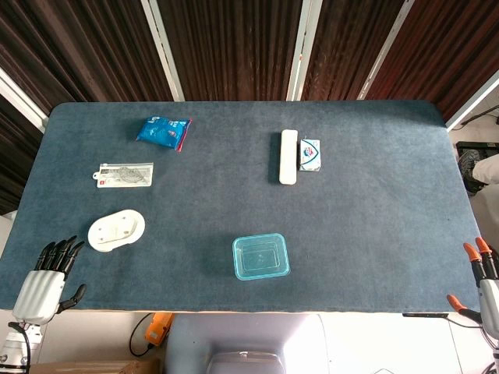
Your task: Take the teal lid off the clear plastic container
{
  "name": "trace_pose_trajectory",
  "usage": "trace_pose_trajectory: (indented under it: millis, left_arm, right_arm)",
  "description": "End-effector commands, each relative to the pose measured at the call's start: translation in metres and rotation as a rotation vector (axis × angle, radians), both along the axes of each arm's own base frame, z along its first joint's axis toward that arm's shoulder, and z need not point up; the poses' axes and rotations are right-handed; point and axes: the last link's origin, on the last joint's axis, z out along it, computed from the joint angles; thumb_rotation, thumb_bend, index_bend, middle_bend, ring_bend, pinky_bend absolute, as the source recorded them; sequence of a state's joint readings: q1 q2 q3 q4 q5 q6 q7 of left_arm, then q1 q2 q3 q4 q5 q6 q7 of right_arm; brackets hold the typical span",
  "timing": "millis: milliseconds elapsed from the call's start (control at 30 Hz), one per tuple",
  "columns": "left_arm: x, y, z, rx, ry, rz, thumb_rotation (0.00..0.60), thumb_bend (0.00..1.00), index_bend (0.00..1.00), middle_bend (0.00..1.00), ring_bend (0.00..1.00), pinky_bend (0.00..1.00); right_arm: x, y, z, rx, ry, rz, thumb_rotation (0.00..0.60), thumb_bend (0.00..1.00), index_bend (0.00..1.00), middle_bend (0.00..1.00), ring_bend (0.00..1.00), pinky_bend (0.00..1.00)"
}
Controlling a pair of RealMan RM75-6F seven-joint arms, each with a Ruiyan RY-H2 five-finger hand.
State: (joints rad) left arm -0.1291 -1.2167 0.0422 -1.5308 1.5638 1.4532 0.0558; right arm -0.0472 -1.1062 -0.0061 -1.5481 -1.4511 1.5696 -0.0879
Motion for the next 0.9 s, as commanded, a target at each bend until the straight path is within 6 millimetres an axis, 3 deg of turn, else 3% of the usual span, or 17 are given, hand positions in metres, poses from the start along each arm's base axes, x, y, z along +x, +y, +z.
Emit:
trace_pose_trajectory:
  millis: [33, 167, 367, 533, 733, 900]
  left_arm:
    - [0.002, 0.001, -0.004, -0.012, -0.027, -0.015, 0.6, 0.29, 0.0, 0.0, 0.0, 0.0]
    - [0.018, 0.009, -0.022, -0.057, -0.194, -0.106, 0.6, 0.28, 0.0, 0.0, 0.0, 0.0]
    - [0.076, 0.027, -0.066, -0.238, -0.323, -0.284, 0.6, 0.28, 0.0, 0.0, 0.0, 0.0]
    - [0.123, 0.041, -0.1, -0.373, -0.297, -0.33, 0.6, 0.28, 0.0, 0.0, 0.0, 0.0]
    - [0.154, 0.064, -0.133, -0.443, -0.235, -0.301, 0.6, 0.26, 0.0, 0.0, 0.0, 0.0]
    - [0.165, 0.068, -0.144, -0.467, -0.235, -0.289, 0.6, 0.27, 0.0, 0.0, 0.0, 0.0]
  right_arm:
    - [0.001, -0.001, -0.001, 0.004, -0.002, 0.012, 0.6, 0.33, 0.0, 0.0, 0.0, 0.0]
    - [0.005, -0.002, -0.002, 0.005, -0.01, 0.033, 0.6, 0.33, 0.0, 0.0, 0.0, 0.0]
    - [0.016, -0.023, -0.01, 0.064, -0.006, 0.082, 0.6, 0.33, 0.0, 0.0, 0.0, 0.0]
    - [0.025, -0.043, -0.013, 0.106, -0.02, 0.111, 0.6, 0.33, 0.0, 0.0, 0.0, 0.0]
    - [0.024, -0.057, -0.009, 0.125, -0.05, 0.101, 0.6, 0.33, 0.0, 0.0, 0.0, 0.0]
    - [0.022, -0.059, -0.006, 0.123, -0.064, 0.092, 0.6, 0.33, 0.0, 0.0, 0.0, 0.0]
